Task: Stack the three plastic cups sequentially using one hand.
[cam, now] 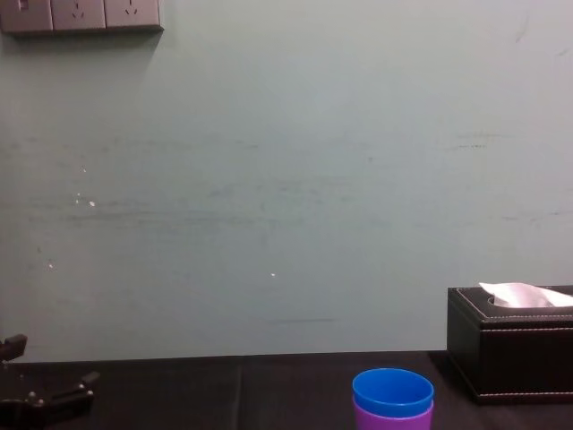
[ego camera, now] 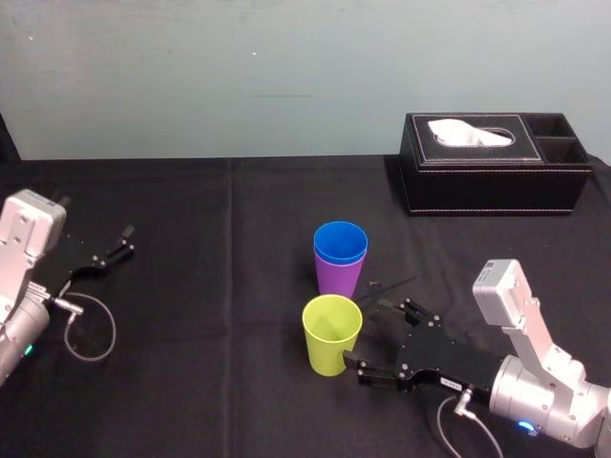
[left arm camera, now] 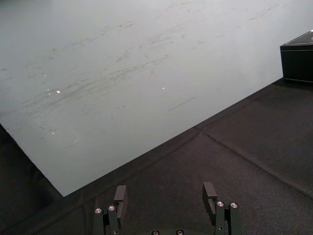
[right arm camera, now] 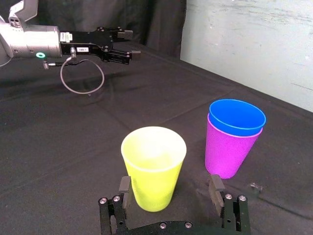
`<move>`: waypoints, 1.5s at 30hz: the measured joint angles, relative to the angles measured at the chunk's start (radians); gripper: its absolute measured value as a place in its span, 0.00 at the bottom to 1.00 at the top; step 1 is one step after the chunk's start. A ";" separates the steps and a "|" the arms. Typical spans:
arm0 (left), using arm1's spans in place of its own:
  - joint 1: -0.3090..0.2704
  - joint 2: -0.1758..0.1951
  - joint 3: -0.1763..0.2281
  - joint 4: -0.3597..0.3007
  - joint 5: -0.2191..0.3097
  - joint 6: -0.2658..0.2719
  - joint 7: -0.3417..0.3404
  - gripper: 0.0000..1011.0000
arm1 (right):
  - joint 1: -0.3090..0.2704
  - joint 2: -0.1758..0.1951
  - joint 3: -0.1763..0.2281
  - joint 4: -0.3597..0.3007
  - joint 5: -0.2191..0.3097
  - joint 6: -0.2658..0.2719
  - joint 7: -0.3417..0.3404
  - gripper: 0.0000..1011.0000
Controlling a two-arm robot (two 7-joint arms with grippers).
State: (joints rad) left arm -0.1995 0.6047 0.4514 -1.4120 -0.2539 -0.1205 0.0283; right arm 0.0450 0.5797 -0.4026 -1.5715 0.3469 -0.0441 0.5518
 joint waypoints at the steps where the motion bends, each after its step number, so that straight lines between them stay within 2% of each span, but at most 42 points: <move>1: 0.000 0.000 0.000 0.000 0.000 0.000 0.000 1.00 | 0.002 -0.001 -0.001 0.001 0.000 0.000 0.001 0.99; 20: 0.000 0.000 0.000 0.000 0.000 0.000 0.000 1.00 | 0.042 -0.023 -0.040 0.018 -0.015 0.008 0.015 0.99; 45: 0.000 0.000 0.000 0.000 0.000 0.000 0.000 1.00 | 0.110 -0.078 -0.083 0.093 -0.045 0.022 0.011 0.99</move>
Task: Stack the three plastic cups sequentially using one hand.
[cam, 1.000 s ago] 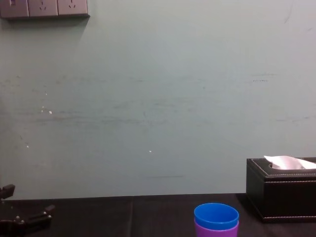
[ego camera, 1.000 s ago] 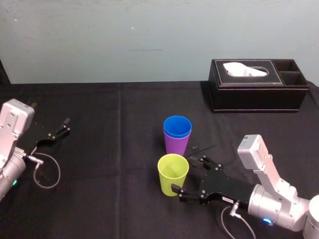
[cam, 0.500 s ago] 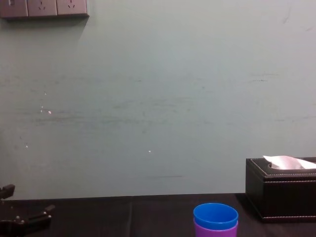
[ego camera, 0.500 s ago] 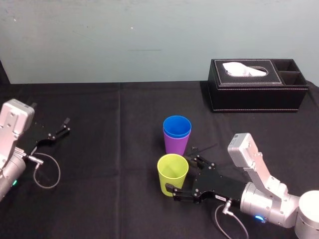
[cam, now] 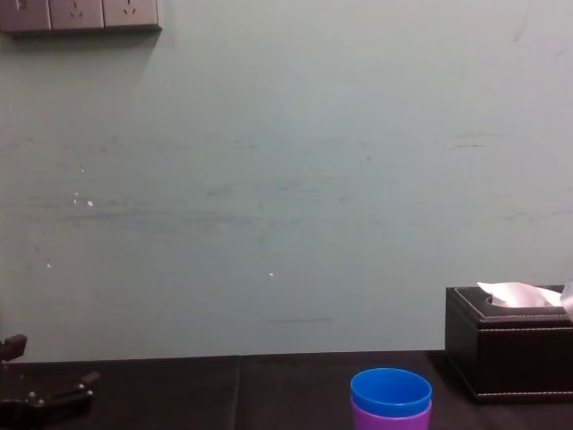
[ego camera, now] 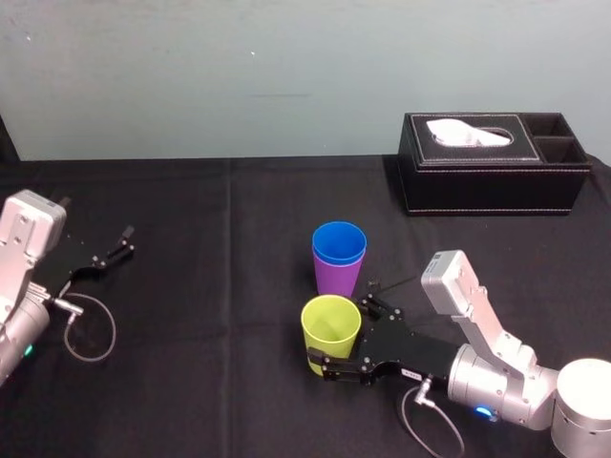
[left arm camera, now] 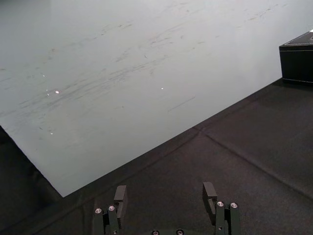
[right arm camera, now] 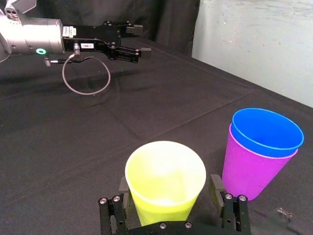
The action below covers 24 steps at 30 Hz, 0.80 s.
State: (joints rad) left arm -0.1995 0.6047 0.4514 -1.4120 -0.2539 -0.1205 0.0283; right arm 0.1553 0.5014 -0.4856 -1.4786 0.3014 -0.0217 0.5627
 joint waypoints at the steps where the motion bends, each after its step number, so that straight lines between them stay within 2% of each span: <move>1: 0.000 0.000 0.000 0.000 0.000 0.000 0.000 1.00 | 0.000 0.000 0.000 0.000 0.000 0.000 0.000 0.99; 5: 0.000 0.000 0.000 0.000 0.000 0.000 0.000 1.00 | -0.002 0.002 0.001 -0.002 0.000 0.000 0.000 0.98; 15: 0.000 0.000 0.000 0.000 0.000 0.000 0.000 1.00 | -0.004 0.003 0.002 -0.004 0.000 -0.001 -0.001 0.76; 24: 0.000 0.000 0.000 0.000 0.000 0.000 0.000 1.00 | -0.005 0.004 0.003 -0.006 0.001 -0.002 -0.002 0.73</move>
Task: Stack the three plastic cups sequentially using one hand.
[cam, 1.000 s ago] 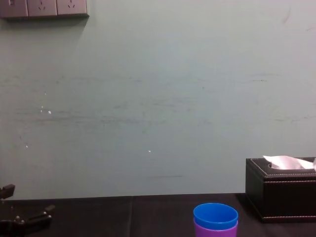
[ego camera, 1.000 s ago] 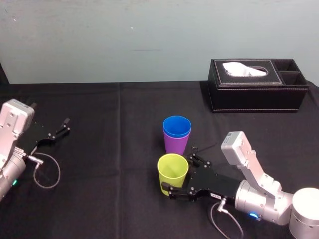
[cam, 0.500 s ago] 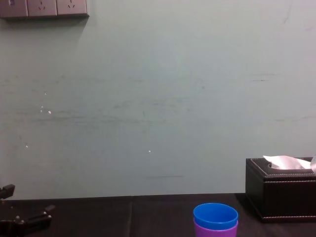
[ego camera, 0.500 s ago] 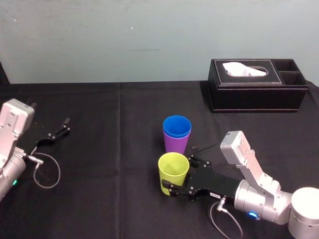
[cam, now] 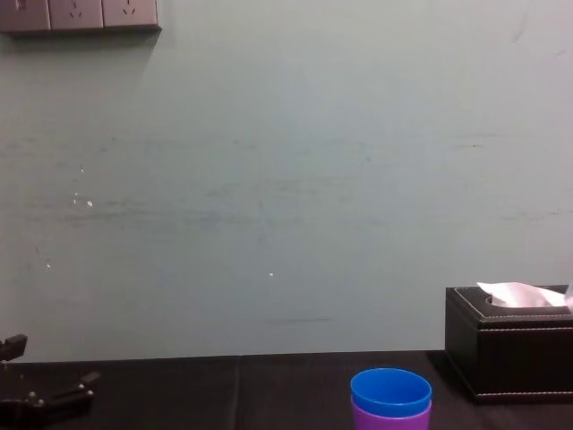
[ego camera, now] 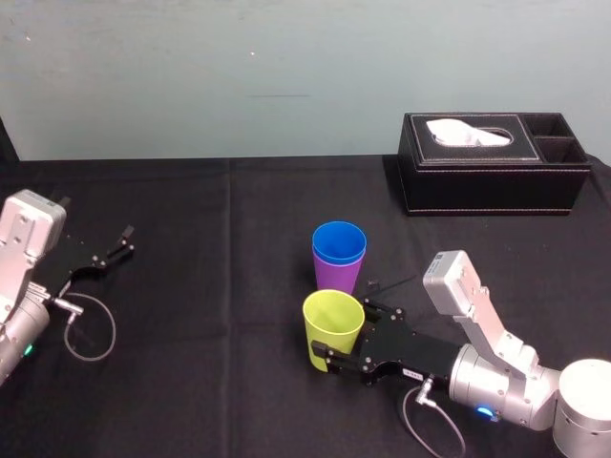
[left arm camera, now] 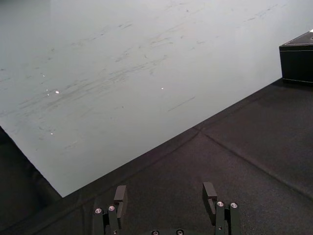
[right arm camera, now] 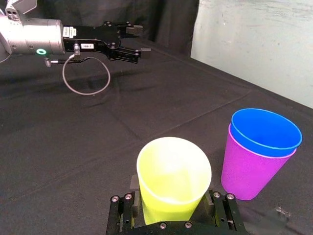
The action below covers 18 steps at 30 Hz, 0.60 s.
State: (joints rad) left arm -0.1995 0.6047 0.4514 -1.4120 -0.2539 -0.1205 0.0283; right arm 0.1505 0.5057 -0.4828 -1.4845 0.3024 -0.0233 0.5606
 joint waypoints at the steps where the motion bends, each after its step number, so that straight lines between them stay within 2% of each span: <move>1: 0.000 0.000 0.000 0.000 0.000 0.000 0.000 1.00 | 0.000 0.000 0.000 0.000 0.000 0.000 0.000 0.73; 9: 0.000 0.000 0.000 0.000 0.000 0.000 0.000 1.00 | -0.002 0.001 0.001 -0.003 -0.001 0.000 -0.003 0.73; 14: 0.000 0.000 0.000 0.000 0.000 0.000 0.000 1.00 | -0.022 0.016 0.013 -0.049 -0.012 0.017 -0.032 0.73; 18: 0.000 0.000 0.000 0.000 0.000 0.000 0.000 1.00 | -0.041 0.034 0.028 -0.104 -0.019 0.051 -0.054 0.73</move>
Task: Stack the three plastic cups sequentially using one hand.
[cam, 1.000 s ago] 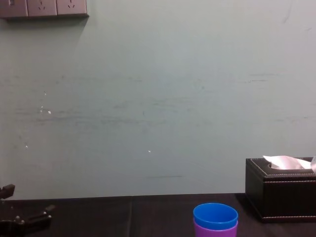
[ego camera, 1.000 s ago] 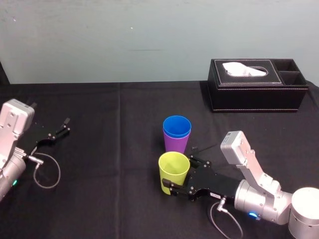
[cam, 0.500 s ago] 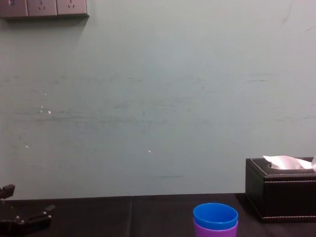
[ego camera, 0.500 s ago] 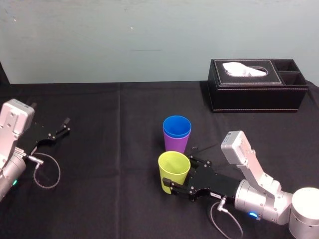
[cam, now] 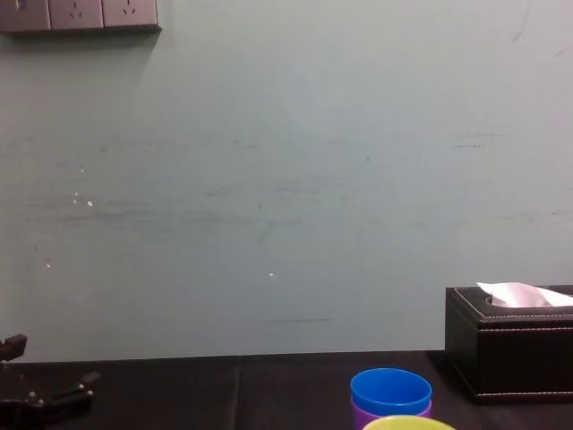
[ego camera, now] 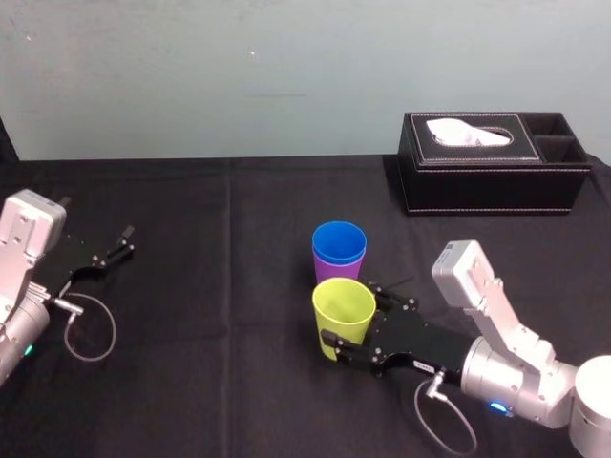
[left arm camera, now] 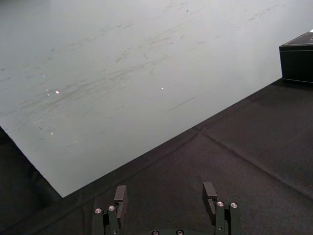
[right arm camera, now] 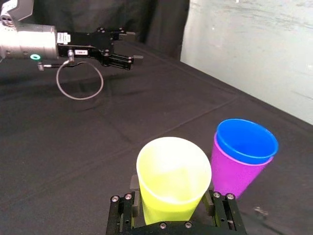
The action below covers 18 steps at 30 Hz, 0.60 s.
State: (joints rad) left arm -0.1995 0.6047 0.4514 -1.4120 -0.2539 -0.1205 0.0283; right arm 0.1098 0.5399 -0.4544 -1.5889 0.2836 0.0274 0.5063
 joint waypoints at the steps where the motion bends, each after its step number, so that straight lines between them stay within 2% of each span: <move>1: 0.000 0.000 0.000 0.000 0.000 0.000 0.000 1.00 | -0.008 0.008 0.008 -0.024 0.000 0.019 -0.008 0.73; 6: 0.000 0.000 0.000 0.000 0.000 0.000 0.000 1.00 | -0.029 0.031 0.038 -0.097 0.010 0.078 -0.027 0.73; 10: 0.000 0.000 0.000 0.000 0.000 0.000 0.000 1.00 | -0.043 0.050 0.075 -0.160 0.039 0.119 -0.040 0.73; 18: 0.000 0.000 0.000 0.000 0.000 0.000 0.000 1.00 | -0.037 0.061 0.121 -0.214 0.071 0.151 -0.063 0.73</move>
State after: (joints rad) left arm -0.1995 0.6047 0.4513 -1.4120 -0.2539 -0.1205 0.0283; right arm 0.0726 0.6007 -0.3331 -1.8025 0.3543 0.1786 0.4429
